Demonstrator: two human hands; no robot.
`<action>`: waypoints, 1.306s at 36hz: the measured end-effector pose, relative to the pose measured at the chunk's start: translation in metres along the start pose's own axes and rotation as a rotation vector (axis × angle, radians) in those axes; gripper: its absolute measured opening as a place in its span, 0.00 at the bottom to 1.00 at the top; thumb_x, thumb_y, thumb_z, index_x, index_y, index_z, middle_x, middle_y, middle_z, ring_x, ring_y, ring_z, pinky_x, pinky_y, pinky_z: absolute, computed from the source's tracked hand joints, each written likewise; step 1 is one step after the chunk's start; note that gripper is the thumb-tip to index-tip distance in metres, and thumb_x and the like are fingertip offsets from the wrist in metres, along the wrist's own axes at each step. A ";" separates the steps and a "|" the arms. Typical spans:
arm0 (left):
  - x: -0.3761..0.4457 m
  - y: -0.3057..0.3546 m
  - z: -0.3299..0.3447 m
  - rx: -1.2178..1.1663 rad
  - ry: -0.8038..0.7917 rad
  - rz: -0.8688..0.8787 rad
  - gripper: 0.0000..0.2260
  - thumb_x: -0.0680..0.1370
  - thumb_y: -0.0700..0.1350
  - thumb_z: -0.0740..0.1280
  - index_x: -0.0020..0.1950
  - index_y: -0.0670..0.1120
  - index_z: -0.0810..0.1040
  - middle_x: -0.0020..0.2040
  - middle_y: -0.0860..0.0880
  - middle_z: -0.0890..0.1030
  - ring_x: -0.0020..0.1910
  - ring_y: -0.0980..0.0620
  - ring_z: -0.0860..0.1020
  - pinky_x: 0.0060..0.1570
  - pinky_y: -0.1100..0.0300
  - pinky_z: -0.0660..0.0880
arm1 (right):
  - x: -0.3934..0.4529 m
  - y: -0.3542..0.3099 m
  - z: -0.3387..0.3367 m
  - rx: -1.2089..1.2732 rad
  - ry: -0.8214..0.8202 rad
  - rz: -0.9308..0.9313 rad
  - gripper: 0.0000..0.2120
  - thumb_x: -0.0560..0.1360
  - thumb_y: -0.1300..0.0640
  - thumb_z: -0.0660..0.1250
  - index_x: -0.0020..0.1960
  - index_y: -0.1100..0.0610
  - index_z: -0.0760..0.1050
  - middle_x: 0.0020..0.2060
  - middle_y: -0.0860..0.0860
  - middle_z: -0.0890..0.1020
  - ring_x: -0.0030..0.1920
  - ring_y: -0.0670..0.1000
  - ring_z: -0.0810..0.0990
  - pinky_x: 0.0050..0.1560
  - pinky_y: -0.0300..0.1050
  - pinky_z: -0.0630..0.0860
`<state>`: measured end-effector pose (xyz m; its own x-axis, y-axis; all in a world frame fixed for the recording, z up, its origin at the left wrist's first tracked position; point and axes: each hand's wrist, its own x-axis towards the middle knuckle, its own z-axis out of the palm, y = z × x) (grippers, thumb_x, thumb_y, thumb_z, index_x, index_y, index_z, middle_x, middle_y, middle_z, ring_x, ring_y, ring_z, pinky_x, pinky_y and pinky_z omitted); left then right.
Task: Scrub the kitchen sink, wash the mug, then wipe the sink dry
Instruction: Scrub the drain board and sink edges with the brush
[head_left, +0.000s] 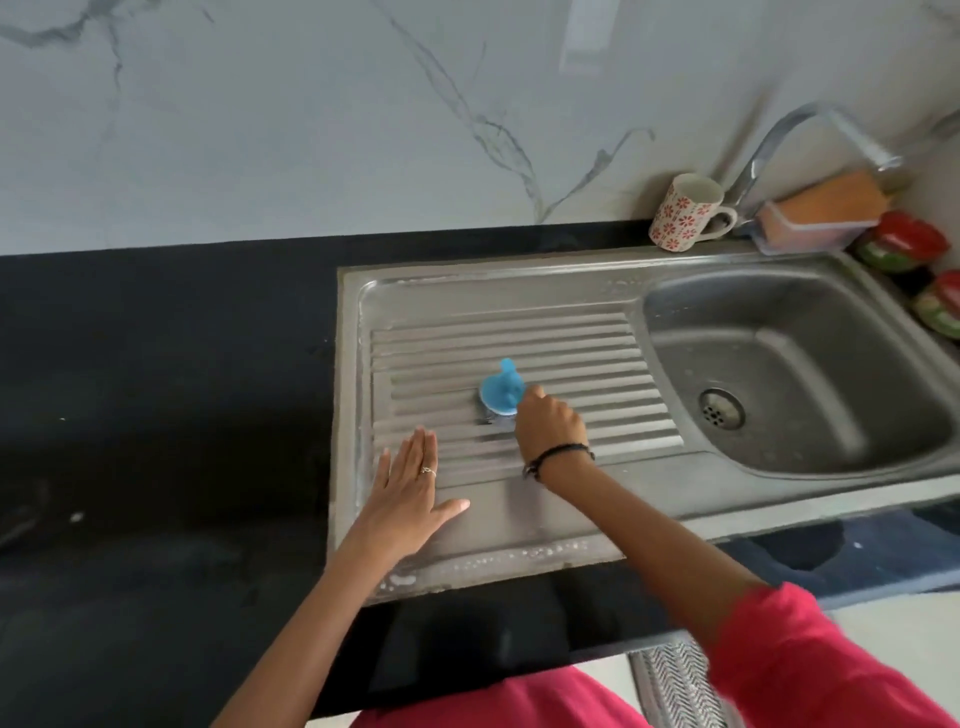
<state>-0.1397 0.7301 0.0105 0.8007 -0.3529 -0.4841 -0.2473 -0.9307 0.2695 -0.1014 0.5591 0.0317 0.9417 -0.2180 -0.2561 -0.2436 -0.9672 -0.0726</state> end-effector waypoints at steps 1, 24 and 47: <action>0.003 0.012 0.002 0.001 0.003 0.007 0.38 0.80 0.61 0.51 0.73 0.43 0.30 0.75 0.45 0.31 0.74 0.51 0.33 0.69 0.55 0.30 | 0.003 0.023 -0.003 -0.012 0.010 0.031 0.15 0.81 0.61 0.48 0.64 0.62 0.65 0.58 0.57 0.78 0.59 0.58 0.77 0.55 0.50 0.73; 0.012 0.128 0.037 -0.113 0.083 -0.117 0.39 0.79 0.60 0.53 0.73 0.42 0.30 0.75 0.45 0.33 0.75 0.51 0.35 0.70 0.55 0.33 | 0.015 0.123 -0.018 0.013 -0.021 -0.059 0.15 0.81 0.63 0.48 0.65 0.64 0.65 0.59 0.57 0.77 0.60 0.57 0.77 0.55 0.48 0.74; 0.023 0.176 0.042 -0.017 0.019 -0.021 0.36 0.80 0.60 0.51 0.74 0.43 0.31 0.75 0.47 0.32 0.74 0.52 0.34 0.70 0.57 0.33 | 0.029 0.210 -0.038 0.088 -0.002 0.147 0.14 0.81 0.64 0.49 0.63 0.65 0.67 0.58 0.59 0.77 0.60 0.59 0.77 0.55 0.50 0.74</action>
<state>-0.1880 0.5542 0.0117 0.8160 -0.3311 -0.4738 -0.2209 -0.9361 0.2737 -0.1164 0.3443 0.0458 0.8939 -0.3564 -0.2719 -0.3986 -0.9094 -0.1184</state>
